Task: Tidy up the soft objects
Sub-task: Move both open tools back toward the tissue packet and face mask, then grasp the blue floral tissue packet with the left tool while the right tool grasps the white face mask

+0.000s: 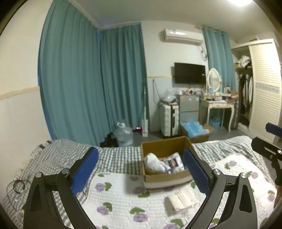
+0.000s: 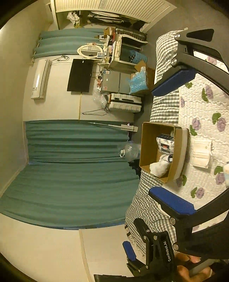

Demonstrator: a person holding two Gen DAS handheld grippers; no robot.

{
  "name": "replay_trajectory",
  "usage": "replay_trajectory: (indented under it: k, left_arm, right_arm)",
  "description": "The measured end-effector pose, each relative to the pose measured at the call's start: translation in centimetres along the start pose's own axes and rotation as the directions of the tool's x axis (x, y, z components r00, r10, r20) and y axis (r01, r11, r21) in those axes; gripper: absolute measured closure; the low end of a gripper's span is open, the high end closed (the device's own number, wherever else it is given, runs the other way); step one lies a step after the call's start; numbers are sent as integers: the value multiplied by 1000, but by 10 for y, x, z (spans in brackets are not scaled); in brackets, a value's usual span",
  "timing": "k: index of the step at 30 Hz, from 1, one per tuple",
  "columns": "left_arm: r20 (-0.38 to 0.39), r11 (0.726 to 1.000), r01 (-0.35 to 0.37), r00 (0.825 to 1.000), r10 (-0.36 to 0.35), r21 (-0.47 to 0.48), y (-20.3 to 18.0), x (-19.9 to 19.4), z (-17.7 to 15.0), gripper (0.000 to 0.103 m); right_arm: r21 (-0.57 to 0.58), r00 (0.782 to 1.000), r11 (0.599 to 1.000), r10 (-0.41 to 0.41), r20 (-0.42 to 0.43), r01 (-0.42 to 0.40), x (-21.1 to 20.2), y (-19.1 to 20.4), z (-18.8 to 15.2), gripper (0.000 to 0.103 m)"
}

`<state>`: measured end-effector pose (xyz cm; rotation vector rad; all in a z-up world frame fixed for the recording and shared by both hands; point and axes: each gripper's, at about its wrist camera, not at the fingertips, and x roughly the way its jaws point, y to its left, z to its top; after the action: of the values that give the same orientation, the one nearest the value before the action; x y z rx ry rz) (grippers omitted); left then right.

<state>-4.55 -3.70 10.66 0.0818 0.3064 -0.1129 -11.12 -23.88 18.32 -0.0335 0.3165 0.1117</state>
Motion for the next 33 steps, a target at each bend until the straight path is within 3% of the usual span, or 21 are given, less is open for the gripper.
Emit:
replay_trajectory:
  k: [9,18,27,33]
  left_arm:
    - [-77,997,62,995,-59,36,-26,-6,-43,4]
    - [-242,984,150,962,-123,98,-65,8,-113,4]
    - [-388,967,233,905,-177,102,-90,34,-169,4]
    - [-501,947,317,829,-249,55,-99,55,-197,4]
  right_arm:
    - [-14,1000,1000,-11,-14,11,-32,1,-8,0]
    - [7,996,1000,12,-94,-11,-24,-7,-41,0]
    - [33,979,999,30,-203,-24,14,-14,-79,0]
    - [47,963,998,41,-265,-30,41,-19,-97,0]
